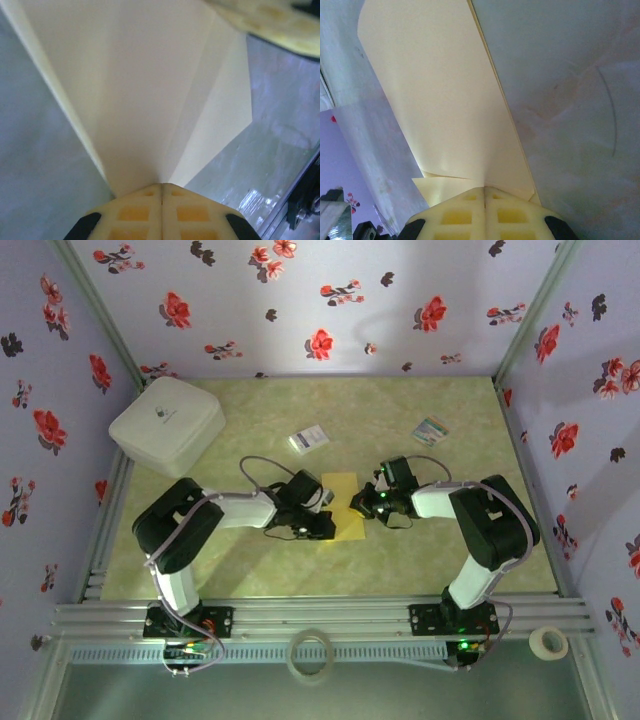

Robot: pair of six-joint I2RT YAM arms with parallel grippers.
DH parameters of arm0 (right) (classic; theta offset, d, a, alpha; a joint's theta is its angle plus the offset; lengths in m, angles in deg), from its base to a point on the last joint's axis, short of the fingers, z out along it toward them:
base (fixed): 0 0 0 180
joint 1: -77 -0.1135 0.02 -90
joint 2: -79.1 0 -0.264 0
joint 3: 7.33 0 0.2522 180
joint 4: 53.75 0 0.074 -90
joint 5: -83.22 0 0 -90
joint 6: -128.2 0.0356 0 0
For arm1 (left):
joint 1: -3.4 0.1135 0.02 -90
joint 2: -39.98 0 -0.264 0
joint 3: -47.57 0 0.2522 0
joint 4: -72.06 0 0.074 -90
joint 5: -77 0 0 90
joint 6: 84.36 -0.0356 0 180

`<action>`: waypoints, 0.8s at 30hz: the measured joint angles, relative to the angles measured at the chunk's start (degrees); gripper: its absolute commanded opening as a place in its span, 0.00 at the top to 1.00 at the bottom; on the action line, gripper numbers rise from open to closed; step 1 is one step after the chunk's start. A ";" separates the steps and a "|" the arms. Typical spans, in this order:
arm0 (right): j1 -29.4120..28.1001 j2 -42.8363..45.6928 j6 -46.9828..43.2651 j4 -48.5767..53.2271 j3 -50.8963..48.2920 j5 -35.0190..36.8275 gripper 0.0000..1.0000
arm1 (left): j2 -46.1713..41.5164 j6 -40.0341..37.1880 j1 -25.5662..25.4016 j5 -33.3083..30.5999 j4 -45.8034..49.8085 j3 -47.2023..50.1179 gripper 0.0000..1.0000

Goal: Fold a paper plane with a square sheet of paper (pick it up from the middle)
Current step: Fold the triangle a second time at the center of the table.

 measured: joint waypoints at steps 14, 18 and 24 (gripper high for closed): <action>0.11 0.02 0.00 0.04 0.61 -0.87 0.88 | -8.66 -0.35 -0.17 -0.66 0.85 4.26 0.97; 0.09 3.19 -1.36 3.85 2.71 -0.42 0.79 | -10.40 -0.35 0.96 -1.14 -0.31 2.97 0.95; 0.09 12.50 -3.43 10.93 3.98 2.84 0.73 | -7.13 -0.85 4.46 -1.53 -0.79 -3.43 0.94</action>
